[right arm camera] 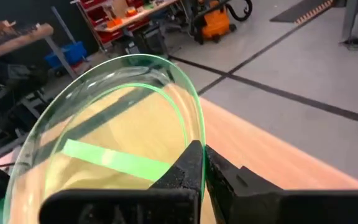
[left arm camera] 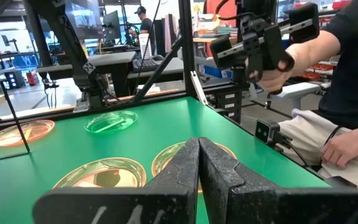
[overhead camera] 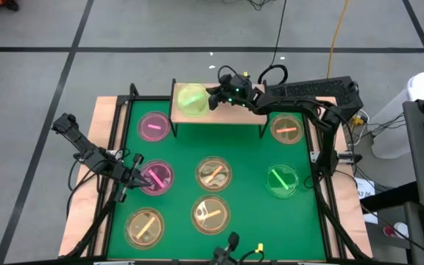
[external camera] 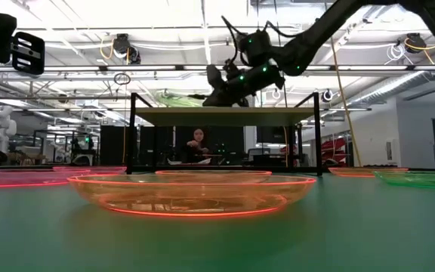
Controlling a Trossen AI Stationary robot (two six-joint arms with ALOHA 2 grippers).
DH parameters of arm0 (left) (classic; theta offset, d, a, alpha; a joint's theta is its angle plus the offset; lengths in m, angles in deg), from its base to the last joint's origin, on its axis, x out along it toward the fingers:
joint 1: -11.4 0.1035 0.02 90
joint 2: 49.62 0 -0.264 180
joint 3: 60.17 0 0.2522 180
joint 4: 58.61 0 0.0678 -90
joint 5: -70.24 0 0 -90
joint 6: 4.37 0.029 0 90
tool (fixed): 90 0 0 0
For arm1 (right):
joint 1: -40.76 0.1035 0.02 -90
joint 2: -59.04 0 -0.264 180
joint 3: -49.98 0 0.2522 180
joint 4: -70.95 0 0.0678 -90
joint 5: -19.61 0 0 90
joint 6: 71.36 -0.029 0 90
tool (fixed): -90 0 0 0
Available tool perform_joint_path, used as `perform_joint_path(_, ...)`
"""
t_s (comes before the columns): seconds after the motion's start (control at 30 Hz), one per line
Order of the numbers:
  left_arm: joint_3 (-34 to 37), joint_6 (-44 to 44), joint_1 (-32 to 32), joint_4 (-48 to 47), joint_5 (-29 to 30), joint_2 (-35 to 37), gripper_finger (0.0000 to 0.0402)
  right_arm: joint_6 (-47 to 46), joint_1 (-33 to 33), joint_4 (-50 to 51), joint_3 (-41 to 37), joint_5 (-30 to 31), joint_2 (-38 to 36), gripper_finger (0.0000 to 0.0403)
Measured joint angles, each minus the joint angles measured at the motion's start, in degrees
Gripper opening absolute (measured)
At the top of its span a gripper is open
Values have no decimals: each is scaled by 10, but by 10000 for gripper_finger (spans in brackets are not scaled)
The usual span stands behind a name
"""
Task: Place and stack plates onto a shelf
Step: Put the bottom green plate on the shelf, then stack the bottom middle orange plate on the green plate on the shelf
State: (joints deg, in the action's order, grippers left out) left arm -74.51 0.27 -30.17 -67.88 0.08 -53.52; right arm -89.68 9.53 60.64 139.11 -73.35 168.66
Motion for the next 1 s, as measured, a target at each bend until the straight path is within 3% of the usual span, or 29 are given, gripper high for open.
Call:
perform_joint_path(0.4, 0, 0, 0, 0, 0, 0, 15, 43, 0, 55, 0, 17, -29, 93)
perform_joint_path(0.6, 0, 0, 0, 0, 0, 0, 15, 75, 0, 64, 0, 11, -62, 117)
perform_joint_path(0.8, 0, 0, 0, 0, 0, 0, 15, 95, 1, 89, 0, -122, -152, 116)
perform_joint_path(1.0, 0, 0, 0, 0, 0, 0, 15, 183, 28, 223, -10, -202, -298, 114)
